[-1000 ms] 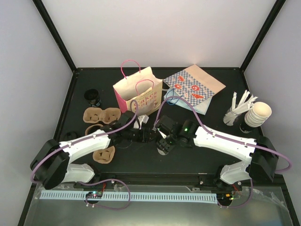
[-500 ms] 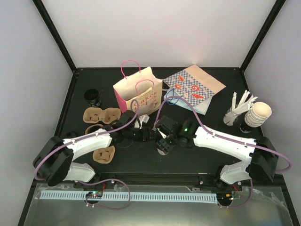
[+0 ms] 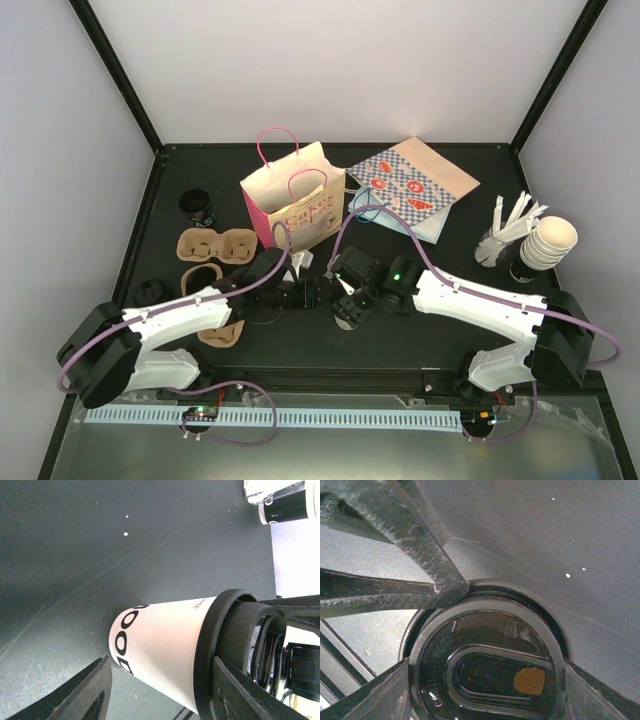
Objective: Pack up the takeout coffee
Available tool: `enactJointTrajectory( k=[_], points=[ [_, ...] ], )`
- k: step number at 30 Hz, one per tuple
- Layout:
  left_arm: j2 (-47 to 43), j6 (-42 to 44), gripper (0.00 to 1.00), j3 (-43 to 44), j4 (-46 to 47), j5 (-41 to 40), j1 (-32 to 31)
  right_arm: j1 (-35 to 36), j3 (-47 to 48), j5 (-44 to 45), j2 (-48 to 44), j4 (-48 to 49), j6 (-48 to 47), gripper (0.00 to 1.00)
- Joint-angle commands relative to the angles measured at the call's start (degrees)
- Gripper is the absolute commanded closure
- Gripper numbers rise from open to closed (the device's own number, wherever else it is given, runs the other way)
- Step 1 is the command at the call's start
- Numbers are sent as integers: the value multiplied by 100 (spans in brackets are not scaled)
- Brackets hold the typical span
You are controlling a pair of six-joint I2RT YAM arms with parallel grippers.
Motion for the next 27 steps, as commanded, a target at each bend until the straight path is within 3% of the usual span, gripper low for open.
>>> enactJointTrajectory(
  k=[1, 14, 21, 27],
  points=[
    [-136, -143, 43, -211, -523, 351, -334, 40, -339, -335, 265, -90, 355, 28],
    [-433, -363, 45, -342, -604, 537, -584, 40, -330, -322, 269, -55, 404, 28],
    [-447, -427, 54, -325, -463, 675, -603, 40, -297, -355, 292, -46, 387, 28],
    [-213, -587, 55, -322, -119, 839, -666, 40, -325, -370, 298, -9, 391, 28]
  ],
)
